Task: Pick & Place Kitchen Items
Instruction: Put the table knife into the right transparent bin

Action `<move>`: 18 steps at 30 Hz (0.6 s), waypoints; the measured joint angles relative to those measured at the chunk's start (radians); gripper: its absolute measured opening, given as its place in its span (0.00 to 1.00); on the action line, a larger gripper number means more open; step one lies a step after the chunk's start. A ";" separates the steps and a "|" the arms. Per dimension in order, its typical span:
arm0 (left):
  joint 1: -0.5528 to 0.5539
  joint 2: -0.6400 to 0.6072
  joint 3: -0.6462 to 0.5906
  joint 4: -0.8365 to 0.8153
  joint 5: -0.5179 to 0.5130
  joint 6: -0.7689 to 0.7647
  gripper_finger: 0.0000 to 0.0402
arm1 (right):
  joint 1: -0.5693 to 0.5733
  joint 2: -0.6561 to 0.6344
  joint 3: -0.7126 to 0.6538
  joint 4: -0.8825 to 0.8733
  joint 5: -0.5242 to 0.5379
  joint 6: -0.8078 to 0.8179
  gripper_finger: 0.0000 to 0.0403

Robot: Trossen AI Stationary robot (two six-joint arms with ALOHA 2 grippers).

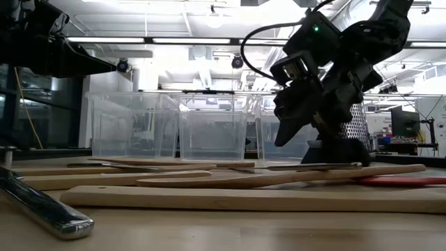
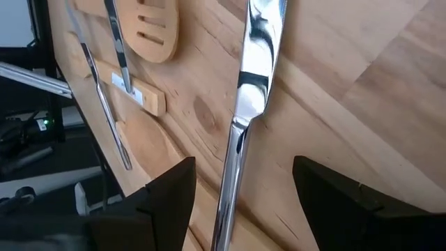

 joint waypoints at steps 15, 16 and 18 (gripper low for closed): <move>0.000 0.000 0.000 0.000 0.000 0.000 0.97 | 0.021 0.000 0.002 -0.010 -0.018 0.027 0.58; 0.000 0.000 0.000 0.000 0.000 0.000 0.97 | 0.023 0.000 0.004 -0.013 -0.019 0.027 0.58; 0.000 0.000 0.000 0.000 0.000 0.000 0.97 | 0.022 0.001 0.016 -0.025 -0.018 0.028 0.58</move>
